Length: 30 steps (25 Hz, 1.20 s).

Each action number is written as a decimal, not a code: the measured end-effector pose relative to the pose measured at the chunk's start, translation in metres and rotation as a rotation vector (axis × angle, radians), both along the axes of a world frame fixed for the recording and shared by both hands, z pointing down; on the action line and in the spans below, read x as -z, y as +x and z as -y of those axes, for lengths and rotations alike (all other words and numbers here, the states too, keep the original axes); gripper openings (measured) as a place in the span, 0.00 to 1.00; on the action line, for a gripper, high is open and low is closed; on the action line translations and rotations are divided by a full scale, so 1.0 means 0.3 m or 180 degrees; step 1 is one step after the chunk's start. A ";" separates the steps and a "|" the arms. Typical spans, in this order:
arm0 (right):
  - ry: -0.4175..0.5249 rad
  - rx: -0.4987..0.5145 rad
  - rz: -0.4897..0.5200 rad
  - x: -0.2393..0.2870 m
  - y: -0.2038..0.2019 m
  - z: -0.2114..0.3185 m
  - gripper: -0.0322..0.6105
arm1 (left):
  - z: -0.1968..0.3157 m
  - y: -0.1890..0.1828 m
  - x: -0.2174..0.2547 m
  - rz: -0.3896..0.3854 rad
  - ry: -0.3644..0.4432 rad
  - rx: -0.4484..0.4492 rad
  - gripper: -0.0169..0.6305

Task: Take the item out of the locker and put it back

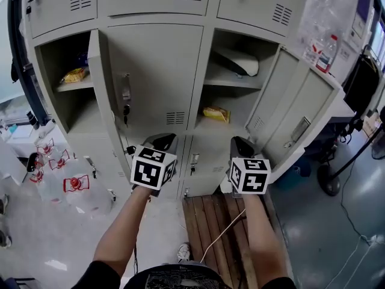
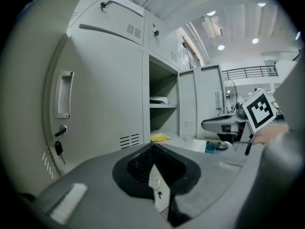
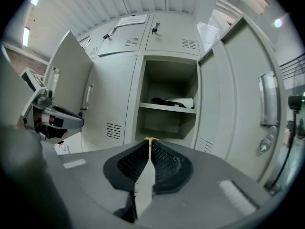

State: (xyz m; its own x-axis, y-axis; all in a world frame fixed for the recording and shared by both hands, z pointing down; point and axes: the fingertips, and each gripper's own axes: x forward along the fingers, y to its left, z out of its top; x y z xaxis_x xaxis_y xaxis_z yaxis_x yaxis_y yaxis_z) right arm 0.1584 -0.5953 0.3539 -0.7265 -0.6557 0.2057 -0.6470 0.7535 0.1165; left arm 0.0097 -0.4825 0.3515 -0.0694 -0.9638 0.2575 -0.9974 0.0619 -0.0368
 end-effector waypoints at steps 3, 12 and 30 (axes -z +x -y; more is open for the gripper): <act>-0.0031 -0.0045 0.0056 0.008 0.032 -0.060 0.10 | -0.048 0.027 0.004 0.0022 0.0002 -0.0090 0.03; -0.0142 -0.0103 0.0203 0.032 0.135 -0.224 0.09 | -0.165 0.094 0.029 0.0069 0.0045 -0.0277 0.03; -0.0045 -0.0090 0.0243 0.075 0.184 -0.366 0.09 | -0.250 0.139 0.053 0.0050 0.0123 -0.0384 0.03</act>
